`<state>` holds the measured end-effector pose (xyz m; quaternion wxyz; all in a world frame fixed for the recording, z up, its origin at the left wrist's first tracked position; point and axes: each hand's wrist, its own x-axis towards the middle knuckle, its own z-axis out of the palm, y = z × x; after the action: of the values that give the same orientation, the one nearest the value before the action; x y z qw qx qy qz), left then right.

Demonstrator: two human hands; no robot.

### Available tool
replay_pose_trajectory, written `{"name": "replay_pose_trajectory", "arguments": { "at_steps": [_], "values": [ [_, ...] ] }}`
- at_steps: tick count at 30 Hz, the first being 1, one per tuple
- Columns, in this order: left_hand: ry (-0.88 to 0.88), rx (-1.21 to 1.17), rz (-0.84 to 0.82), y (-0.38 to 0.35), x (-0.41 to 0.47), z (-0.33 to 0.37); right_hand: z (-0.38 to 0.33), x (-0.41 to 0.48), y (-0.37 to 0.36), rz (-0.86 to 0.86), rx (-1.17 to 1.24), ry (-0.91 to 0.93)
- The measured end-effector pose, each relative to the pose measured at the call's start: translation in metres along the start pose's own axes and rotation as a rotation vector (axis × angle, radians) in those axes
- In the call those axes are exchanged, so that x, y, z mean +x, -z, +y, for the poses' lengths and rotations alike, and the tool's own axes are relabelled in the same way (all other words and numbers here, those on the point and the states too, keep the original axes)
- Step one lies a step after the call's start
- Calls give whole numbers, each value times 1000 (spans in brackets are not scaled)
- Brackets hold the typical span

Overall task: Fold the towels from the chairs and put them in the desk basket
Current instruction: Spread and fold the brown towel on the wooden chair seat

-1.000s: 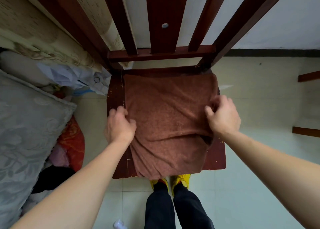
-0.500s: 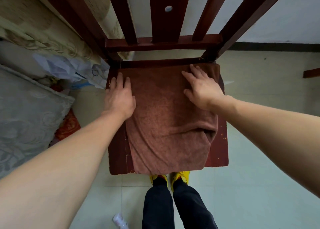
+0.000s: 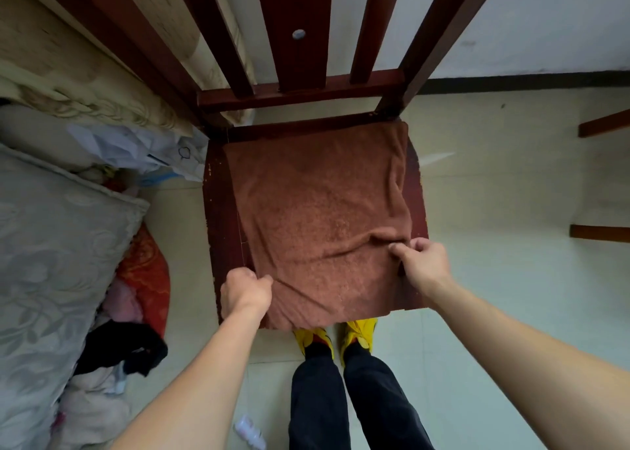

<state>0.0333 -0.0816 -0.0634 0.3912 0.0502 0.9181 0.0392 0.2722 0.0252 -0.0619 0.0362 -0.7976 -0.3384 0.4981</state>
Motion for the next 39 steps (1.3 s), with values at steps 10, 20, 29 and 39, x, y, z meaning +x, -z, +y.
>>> {"name": "replay_pose_trajectory", "arguments": {
  "at_steps": [10,20,29,39],
  "values": [
    [-69,-54,236,20,18,2,-29,31,10,55,-128,133],
    [-129,-8,147,12,11,-9,9,18,22,15,-34,118],
    [301,-333,161,-21,-36,-80,90,-32,17,149,43,-243],
    [307,-721,-312,-54,-47,-91,117,-47,-23,-179,72,-54]
  ]
}}
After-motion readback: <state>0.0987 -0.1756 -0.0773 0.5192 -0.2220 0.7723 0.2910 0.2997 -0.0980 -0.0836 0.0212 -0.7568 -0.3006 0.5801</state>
